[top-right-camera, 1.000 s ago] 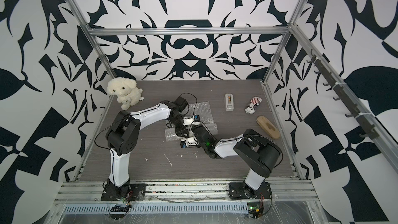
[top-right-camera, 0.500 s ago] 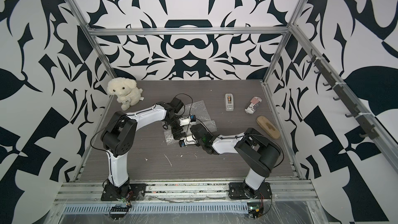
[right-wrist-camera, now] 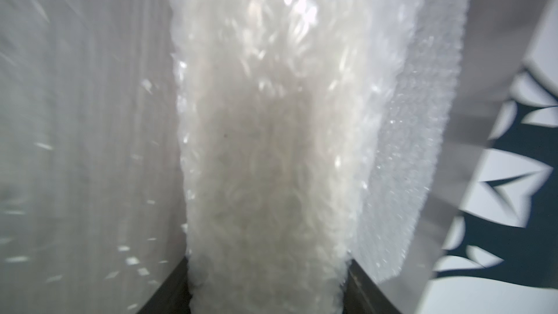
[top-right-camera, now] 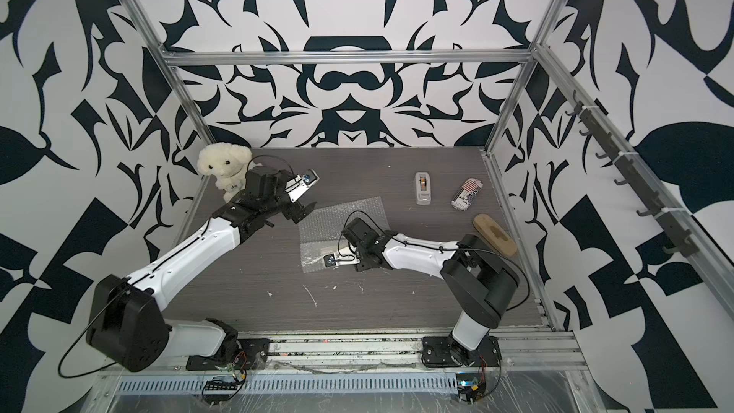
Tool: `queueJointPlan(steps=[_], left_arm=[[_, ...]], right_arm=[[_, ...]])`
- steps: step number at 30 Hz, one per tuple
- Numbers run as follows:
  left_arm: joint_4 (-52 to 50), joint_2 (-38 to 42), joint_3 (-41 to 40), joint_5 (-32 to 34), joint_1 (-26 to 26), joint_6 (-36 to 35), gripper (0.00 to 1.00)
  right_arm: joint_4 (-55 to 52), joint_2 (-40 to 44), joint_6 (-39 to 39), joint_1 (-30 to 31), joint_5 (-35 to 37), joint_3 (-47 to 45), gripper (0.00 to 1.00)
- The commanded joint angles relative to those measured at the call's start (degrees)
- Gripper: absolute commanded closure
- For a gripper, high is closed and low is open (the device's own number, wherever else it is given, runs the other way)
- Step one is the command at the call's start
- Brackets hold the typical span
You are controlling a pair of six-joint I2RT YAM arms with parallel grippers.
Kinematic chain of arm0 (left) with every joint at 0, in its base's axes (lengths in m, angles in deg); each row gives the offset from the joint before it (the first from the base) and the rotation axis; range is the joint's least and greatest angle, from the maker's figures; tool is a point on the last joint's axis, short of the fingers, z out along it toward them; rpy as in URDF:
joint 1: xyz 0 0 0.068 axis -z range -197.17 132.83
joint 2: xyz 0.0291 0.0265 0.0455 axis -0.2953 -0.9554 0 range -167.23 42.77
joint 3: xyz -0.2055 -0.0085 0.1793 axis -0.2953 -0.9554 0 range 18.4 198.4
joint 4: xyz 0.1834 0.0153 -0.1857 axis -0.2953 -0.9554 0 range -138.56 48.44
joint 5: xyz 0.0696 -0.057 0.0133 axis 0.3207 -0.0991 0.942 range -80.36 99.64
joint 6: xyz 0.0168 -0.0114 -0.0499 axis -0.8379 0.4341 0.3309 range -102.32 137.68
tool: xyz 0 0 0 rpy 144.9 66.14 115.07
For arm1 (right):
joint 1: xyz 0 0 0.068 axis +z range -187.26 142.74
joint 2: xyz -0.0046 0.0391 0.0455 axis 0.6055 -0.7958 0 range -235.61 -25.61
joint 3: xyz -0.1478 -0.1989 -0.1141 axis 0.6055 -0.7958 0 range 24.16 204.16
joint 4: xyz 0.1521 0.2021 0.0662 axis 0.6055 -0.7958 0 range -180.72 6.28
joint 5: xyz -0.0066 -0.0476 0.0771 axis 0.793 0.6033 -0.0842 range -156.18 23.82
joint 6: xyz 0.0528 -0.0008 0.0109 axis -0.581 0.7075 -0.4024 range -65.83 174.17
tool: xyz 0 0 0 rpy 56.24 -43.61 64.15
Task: Wrap vases in bubble wrap
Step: Wrap the vase in bubble wrap.
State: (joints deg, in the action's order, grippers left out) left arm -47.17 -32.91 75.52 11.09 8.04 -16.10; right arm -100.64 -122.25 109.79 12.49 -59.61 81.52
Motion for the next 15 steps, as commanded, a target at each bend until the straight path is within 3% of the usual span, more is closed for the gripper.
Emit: queueJointPlan(steps=[1,6,10,13,15], left_arm=[[7.88,7.21,-4.47,2.67,-1.04,5.37,0.0],[7.54,16.53,-12.28,-4.85,-1.08,1.3,0.0],[8.67,21.99,-18.29,-12.03,-0.99,-3.84,0.01],[8.81,25.22,-22.98,-11.83,0.91,-11.02,0.03],[6.31,25.8,-24.67,-7.37,5.73,-17.73,0.02]], right_arm=[[-16.48,-4.3,-15.88,1.08,-3.17,9.99,0.44],[-33.25,-14.09,-28.67,1.14,-5.59,22.48,0.44],[-37.6,-17.92,-31.16,0.46,-8.76,23.79,0.44],[-37.8,-19.31,-31.12,-0.74,-13.18,23.66,0.43],[-38.39,-20.44,-30.69,-2.09,-16.59,24.76,0.43]])
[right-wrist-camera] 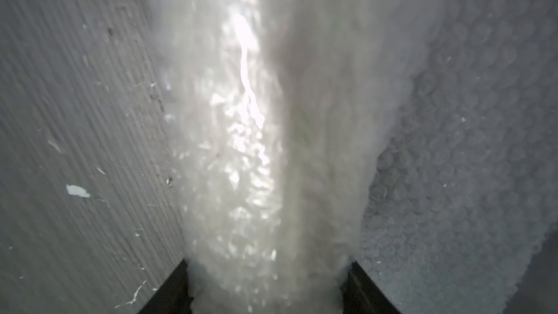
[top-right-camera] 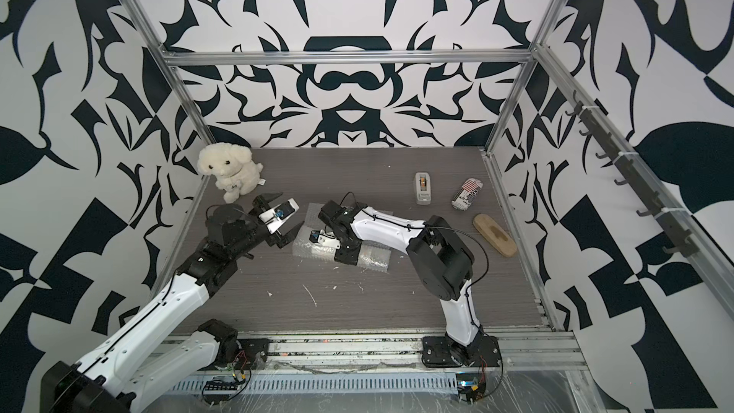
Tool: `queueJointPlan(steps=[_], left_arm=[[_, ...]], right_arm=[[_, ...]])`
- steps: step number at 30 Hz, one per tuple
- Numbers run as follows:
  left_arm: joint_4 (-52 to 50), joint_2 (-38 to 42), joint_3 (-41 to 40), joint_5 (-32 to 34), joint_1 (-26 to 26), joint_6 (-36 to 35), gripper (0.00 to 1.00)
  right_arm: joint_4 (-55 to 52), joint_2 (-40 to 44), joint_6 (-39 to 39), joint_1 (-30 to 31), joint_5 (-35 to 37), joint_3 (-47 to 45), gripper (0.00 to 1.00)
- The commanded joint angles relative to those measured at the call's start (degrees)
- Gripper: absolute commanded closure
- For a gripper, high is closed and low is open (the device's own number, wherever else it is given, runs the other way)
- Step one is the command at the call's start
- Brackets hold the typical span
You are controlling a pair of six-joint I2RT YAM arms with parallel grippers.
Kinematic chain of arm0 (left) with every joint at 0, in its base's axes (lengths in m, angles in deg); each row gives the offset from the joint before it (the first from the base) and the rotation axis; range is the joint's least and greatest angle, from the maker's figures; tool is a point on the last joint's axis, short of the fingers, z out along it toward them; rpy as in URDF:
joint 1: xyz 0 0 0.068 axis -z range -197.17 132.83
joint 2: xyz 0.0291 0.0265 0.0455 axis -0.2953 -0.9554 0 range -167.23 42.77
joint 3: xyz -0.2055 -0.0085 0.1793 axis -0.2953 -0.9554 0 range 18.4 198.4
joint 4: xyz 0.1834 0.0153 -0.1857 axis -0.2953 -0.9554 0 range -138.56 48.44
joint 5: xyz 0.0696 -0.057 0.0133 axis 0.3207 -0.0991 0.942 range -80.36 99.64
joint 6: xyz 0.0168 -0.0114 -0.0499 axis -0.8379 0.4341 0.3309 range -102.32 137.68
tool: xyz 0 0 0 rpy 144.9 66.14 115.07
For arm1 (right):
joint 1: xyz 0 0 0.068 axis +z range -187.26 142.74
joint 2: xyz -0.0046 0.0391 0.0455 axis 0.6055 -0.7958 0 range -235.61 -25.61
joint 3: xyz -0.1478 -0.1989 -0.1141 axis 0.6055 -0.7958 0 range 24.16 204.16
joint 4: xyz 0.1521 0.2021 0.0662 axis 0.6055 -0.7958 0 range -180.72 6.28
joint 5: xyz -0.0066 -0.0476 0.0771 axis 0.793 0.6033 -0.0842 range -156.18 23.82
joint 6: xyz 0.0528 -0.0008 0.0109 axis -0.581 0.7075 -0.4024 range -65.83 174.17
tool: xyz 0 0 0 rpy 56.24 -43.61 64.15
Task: Wrap vases in bubble wrap
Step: Wrap the vase in bubble wrap.
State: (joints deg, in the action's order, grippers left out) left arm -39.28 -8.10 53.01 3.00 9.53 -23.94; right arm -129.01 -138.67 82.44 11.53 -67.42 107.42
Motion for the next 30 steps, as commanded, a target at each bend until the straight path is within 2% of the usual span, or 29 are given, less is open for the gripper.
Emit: queueJointPlan(steps=[1,4,9,16,22,24,30], left_arm=[[-3.76,0.77,-2.19,2.92,6.37,-12.32,0.03],[-6.5,0.07,-3.7,7.48,12.8,-16.36,0.05],[0.47,-1.12,-10.8,12.29,20.08,-23.41,0.02],[7.82,-12.91,-10.63,11.18,20.42,-29.23,0.01],[17.01,-25.82,-7.78,16.1,20.34,-30.34,0.02],[21.53,-27.92,-7.45,17.34,20.33,-30.01,0.02],[26.37,-33.08,-7.03,17.97,20.24,-29.7,0.02]], right_arm=[[-10.32,-4.56,-3.01,-1.63,-10.08,-0.48,0.43],[-12.2,-6.65,-0.2,-3.32,-14.78,2.3,0.43],[-17.7,-10.53,2.21,-8.43,-21.49,8.79,0.44],[-18.95,-10.78,6.27,-10.54,-24.31,9.87,0.44],[-19.7,-11.01,8.78,-12.31,-26.27,10.76,0.43],[-20.29,-11.52,9.48,-12.35,-26.51,11.21,0.43],[-20.72,-12.98,10.73,-12.38,-26.9,11.42,0.43]])
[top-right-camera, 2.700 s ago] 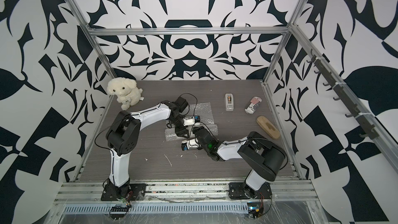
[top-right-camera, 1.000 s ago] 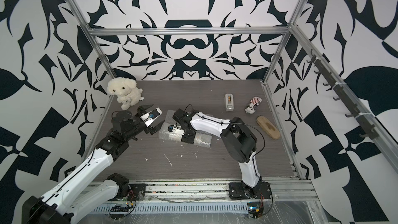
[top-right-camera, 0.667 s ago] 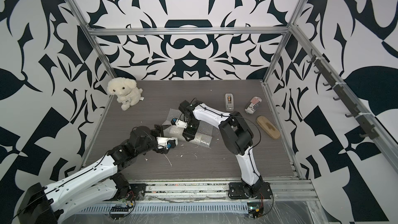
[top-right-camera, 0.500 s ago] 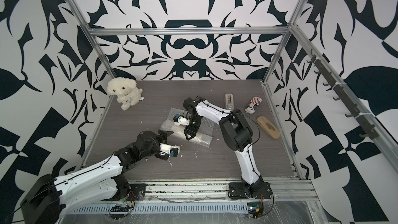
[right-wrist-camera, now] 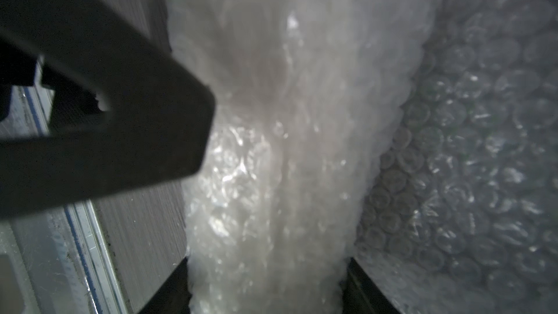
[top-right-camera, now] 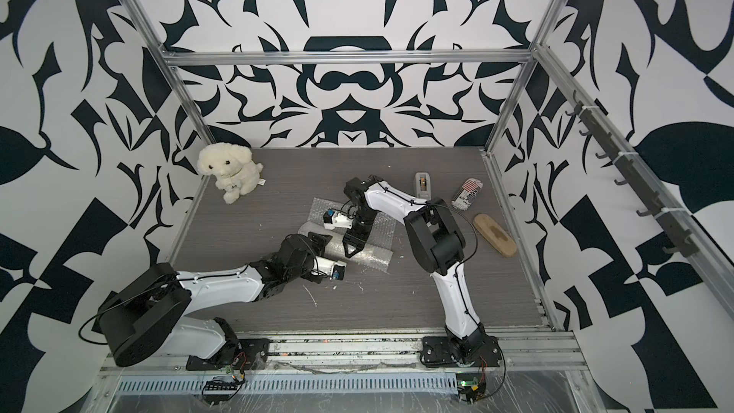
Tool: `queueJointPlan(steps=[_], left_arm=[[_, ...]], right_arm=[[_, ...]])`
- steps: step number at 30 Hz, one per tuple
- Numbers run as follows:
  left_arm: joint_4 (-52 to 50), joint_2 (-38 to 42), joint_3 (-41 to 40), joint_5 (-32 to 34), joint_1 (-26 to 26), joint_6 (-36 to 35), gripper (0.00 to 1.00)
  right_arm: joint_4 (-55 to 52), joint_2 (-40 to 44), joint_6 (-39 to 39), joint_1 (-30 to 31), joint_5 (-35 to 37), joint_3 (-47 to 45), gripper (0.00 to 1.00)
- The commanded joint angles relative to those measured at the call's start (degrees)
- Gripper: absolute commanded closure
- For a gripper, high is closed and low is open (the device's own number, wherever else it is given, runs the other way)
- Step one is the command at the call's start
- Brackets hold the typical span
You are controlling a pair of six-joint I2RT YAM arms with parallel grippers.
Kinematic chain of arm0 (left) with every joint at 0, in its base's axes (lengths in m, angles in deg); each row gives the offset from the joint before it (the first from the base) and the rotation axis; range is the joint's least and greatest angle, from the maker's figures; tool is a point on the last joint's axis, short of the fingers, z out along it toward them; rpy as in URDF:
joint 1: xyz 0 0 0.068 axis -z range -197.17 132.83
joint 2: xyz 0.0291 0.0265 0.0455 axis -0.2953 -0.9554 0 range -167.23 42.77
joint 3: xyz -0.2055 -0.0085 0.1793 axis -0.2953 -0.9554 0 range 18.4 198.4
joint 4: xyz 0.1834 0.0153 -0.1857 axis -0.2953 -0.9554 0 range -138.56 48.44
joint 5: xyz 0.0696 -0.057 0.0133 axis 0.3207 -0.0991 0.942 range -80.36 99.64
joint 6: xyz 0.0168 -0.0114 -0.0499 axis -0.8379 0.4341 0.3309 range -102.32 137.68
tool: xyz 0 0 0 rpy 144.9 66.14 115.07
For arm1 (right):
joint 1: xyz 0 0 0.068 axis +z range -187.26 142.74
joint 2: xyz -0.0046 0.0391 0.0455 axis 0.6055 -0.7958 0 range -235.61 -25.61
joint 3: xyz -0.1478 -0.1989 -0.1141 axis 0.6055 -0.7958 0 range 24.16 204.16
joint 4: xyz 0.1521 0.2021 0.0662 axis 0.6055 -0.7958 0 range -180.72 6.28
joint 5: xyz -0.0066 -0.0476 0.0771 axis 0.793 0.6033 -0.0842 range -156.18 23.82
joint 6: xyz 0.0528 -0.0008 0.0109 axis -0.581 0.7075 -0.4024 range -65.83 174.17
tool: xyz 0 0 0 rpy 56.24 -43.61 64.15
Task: Wrap vases in bubble wrap
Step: Wrap the vase in bubble wrap.
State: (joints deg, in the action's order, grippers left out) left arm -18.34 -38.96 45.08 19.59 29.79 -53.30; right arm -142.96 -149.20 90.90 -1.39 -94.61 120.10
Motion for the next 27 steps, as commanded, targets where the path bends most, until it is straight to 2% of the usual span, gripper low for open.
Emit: queueJointPlan(steps=[1,8,12,17,20,21,22,27], left_arm=[[6.09,-3.04,0.99,1.56,-0.03,-0.3,0.02],[5.78,-7.6,2.48,1.75,-0.03,-0.01,0.12],[0.16,-8.84,4.78,0.8,-0.03,1.9,0.14],[-6.05,-10.23,7.17,-0.09,-0.02,2.59,0.32],[-11.51,-10.33,9.18,-1.68,-0.27,3.95,0.37],[-13.2,-10.48,9.95,-2.0,-0.29,4.58,0.38],[-14.21,-10.48,10.44,-2.17,-0.29,5.14,0.38],[-24.72,-11.55,15.42,-6.19,-1.38,9.08,0.39]], right_arm=[[-6.69,-2.45,2.41,0.51,0.38,-1.29,0.43],[-6.57,-1.84,3.0,0.51,0.06,-1.12,0.43],[-6.34,-1.33,3.08,0.56,-0.16,-0.71,0.4],[-5.35,0.93,2.89,0.26,0.04,-0.5,0.35],[-2.98,3.16,1.16,-1.72,-1.9,-1.1,0.26],[-1.44,4.54,0.48,-2.66,-2.52,-1.81,0.08],[0.47,6.08,-0.21,-3.32,-2.85,-2.78,0.01],[11.27,17.26,-3.72,-6.11,-1.94,-8.08,0.0]])
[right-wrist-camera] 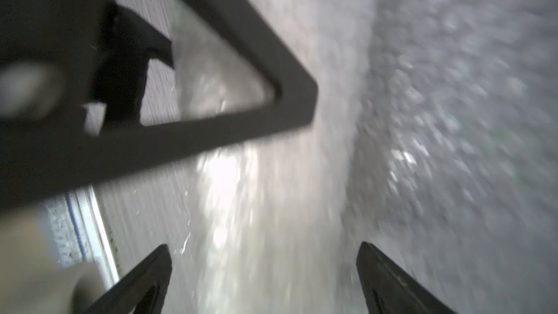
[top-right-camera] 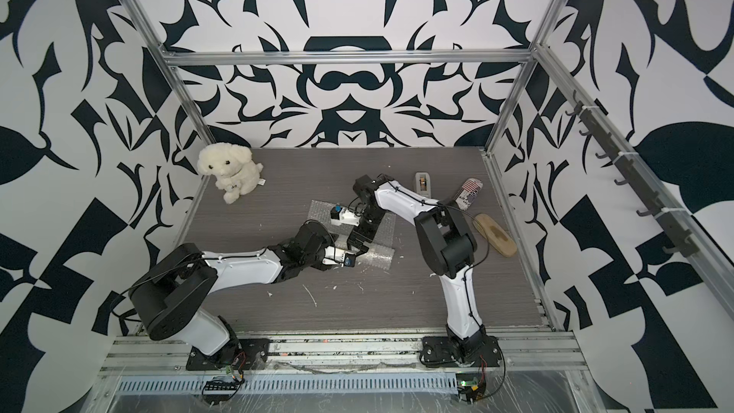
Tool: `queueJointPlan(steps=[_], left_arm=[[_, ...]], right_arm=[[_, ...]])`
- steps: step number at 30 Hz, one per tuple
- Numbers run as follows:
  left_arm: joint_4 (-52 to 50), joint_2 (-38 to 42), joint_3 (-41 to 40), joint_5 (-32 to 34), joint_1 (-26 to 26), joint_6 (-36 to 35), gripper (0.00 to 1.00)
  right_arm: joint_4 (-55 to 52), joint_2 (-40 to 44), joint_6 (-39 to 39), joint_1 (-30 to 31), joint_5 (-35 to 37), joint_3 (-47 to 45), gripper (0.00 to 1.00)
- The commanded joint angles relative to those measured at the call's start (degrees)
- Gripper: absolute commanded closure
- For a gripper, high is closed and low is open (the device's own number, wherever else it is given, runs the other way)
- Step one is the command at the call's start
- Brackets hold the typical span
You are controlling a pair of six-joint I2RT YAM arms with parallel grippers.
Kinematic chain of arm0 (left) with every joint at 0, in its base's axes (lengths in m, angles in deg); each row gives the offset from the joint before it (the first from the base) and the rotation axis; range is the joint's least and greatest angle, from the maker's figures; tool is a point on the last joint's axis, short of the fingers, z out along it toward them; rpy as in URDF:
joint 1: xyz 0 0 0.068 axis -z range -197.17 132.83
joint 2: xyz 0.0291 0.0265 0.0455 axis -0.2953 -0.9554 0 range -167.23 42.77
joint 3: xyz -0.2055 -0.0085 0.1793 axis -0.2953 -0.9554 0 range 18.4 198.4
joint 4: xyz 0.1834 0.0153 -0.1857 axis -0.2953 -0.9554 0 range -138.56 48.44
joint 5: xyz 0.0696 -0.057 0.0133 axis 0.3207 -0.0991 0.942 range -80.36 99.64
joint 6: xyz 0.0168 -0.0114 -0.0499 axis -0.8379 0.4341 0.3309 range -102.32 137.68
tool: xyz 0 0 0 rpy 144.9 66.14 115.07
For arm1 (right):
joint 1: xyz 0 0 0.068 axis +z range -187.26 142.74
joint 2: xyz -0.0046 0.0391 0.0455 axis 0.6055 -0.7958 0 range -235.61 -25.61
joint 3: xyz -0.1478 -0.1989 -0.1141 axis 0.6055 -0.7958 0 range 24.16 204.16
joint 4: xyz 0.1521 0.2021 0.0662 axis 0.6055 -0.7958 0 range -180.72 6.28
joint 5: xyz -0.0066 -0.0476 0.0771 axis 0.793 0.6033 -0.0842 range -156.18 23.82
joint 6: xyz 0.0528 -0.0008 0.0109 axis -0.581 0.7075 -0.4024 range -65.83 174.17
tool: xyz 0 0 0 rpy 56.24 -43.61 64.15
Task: Wrap vases in bubble wrap
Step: Wrap the vase in bubble wrap.
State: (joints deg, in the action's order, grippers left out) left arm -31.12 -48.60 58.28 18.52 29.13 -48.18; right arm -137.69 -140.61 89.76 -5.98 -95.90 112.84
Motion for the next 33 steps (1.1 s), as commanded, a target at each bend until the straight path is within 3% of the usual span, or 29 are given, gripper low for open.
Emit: queueJointPlan(steps=[1,4,7,9,10,14,19,25,33], left_arm=[[-14.36,-2.04,3.54,-6.34,-1.1,5.09,0.39],[-24.22,-3.47,9.21,-9.85,-2.1,8.17,0.39],[-32.12,-6.22,14.82,-12.91,-3.37,11.33,0.39],[-37.68,-9.13,19.24,-14.84,-3.92,13.5,0.39],[-40.45,-10.39,21.09,-15.88,-4.08,13.98,0.39],[-50.93,-17.31,29.83,-18.84,-5.26,17.12,0.41],[-58.74,-23.81,36.89,-23.88,-7.03,20.16,0.43],[-63.33,-28.18,41.57,-29.25,-9.27,24.84,0.45],[-67.1,-30.56,45.15,-31.93,-10.25,25.69,0.45]], right_arm=[[8.77,10.87,-4.11,-2.55,-0.16,-1.94,0.01],[19.07,17.33,-11.13,-6.91,4.51,-5.5,0.01],[32.87,24.74,-22.46,-12.45,15.89,-10.85,0.0],[40.07,31.01,-23.37,-13.74,20.49,-16.28,0.01],[44.05,34.4,-21.02,-13.49,22.39,-20.28,0.01],[62.87,49.77,-10.99,-11.96,16.74,-39.44,0.04],[60.62,61.21,9.71,-2.05,13.8,-51.41,0.06],[57.47,59.07,24.5,12.3,24.6,-57.65,0.07],[68.13,42.66,32.45,15.5,32.5,-57.69,0.07]])
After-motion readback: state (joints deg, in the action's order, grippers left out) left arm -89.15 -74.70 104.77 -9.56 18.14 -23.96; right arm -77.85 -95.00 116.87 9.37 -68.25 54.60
